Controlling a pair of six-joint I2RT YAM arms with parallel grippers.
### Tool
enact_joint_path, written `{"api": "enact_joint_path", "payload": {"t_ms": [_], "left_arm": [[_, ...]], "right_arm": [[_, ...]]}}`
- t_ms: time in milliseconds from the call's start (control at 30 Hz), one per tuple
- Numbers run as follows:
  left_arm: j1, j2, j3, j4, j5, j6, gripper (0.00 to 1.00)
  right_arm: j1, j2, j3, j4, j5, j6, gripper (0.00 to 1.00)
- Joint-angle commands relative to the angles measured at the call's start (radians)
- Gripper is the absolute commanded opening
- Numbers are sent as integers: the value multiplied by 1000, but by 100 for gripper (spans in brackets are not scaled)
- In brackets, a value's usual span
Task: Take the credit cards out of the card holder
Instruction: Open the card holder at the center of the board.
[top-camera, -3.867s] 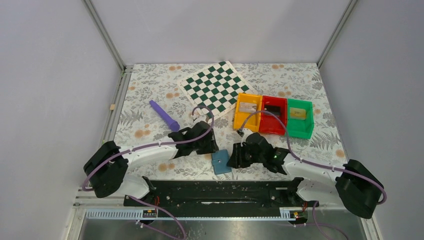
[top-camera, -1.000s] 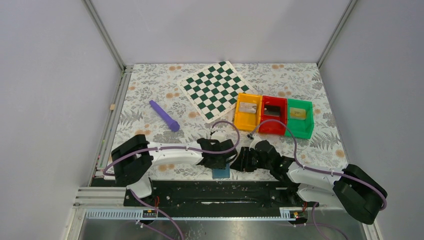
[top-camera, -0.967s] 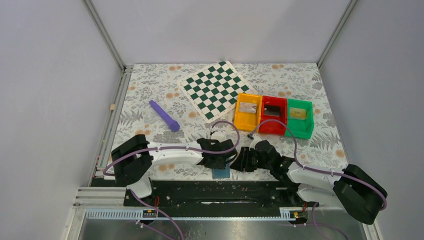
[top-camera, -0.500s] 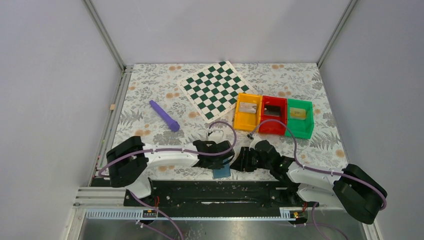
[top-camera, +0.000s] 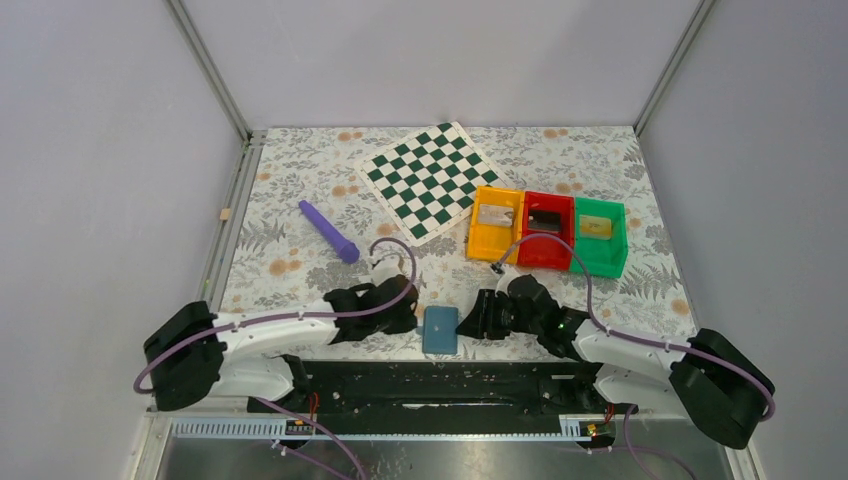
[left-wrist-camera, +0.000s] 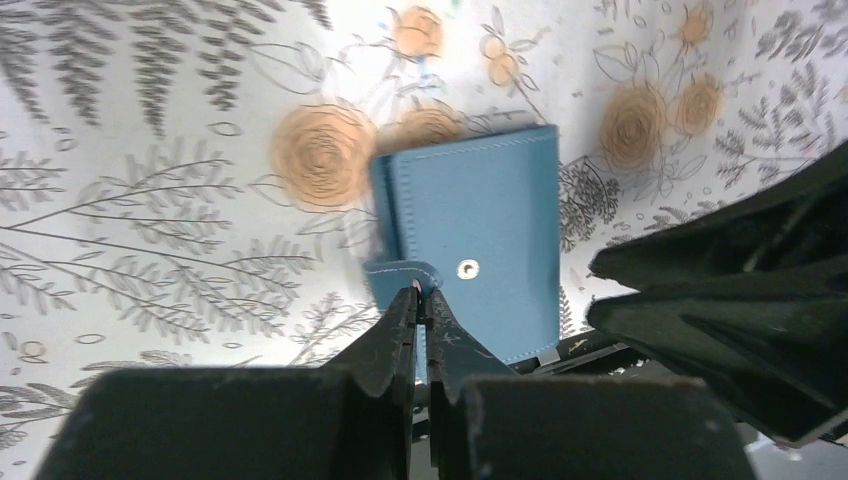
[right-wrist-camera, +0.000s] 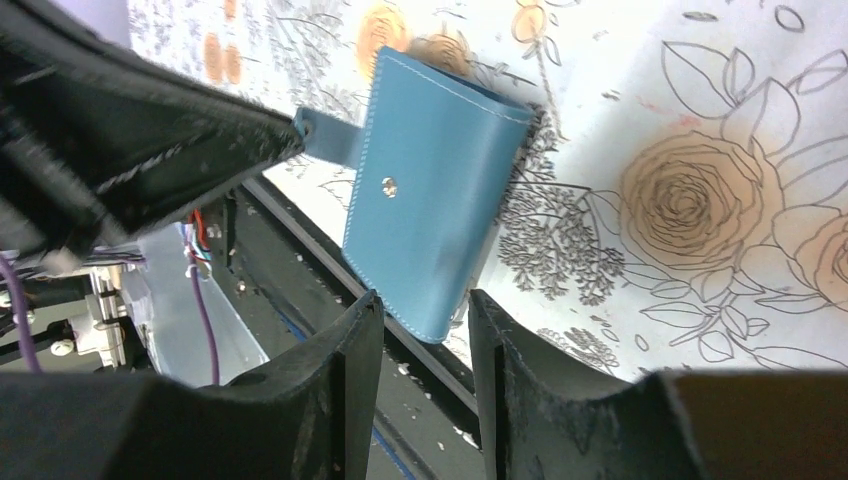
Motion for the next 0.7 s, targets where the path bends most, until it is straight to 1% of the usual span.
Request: {"api": "enact_joint_path", "payload": {"t_ms": [0,33,100,167,300,367,467,567,667], "left_arm": [[70,-116,-74,14,8,-32,0],[74,-122,-71,-23,-9,-27,0],[78,-126,-60,-96,-41,-31,0],[81,-120,-60,-125,-40,-44,2],[97,-89,-90,-82,14,-62,13],[108,-69,-88,-99,25,-66,15],[129,-72,-65,-182,-8,-70,18],[175,-119,-56,-233,-18,-40,19],[226,-198,-71,-208,37,-14,20]], "right_arm": [[-6,-76,52,-67,11,-5,43],[-5,-87,57,-81,12,-6,45],[2,-93,80,-135,24,-15,54],[19,-90,118,-202,58,-34,57],[64,-67,183,-265,123,-41,57],[91,-44,208,-264,132,-35,56],[140,6,245,-254,147,-18,52],[207,68,284,-245,177,18,49],[257,137,327,-244,207,27,49]]}}
